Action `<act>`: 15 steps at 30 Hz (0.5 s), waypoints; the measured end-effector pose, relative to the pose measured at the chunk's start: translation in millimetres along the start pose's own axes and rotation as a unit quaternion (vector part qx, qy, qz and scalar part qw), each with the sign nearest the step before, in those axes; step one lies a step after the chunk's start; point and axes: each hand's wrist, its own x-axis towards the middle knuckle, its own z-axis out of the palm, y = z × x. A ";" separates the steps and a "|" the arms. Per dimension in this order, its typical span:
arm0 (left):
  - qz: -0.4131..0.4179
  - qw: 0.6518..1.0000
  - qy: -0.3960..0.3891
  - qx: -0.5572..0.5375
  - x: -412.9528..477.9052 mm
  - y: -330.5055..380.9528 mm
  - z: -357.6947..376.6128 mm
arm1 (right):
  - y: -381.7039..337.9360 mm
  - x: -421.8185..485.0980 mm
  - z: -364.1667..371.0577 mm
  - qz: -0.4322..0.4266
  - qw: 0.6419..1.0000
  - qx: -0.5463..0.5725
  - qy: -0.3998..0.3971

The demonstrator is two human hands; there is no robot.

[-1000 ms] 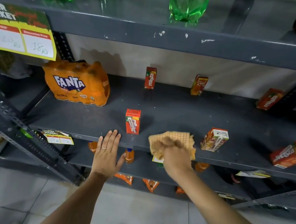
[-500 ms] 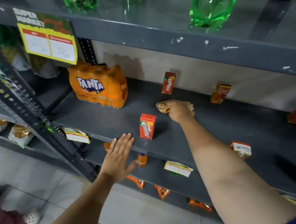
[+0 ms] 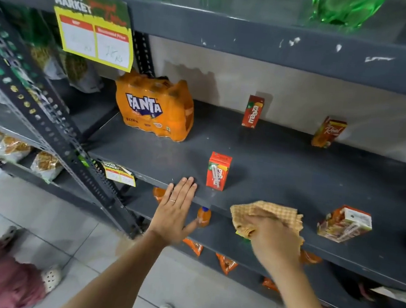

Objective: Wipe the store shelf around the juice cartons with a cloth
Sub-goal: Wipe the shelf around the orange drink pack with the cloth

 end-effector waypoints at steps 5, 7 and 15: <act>0.047 0.997 0.055 -0.022 -9.9 -27.5 -13.0 | -14.0 56.9 -64.6 0.077 0.986 0.143 0.033; 0.003 0.998 0.063 -0.027 -13.4 -52.1 -15.1 | -22.8 91.6 -67.6 0.132 0.982 0.087 0.104; 0.023 0.999 -0.031 0.010 -8.5 -105.8 -6.8 | -59.0 68.4 1.6 0.194 0.971 -0.038 0.136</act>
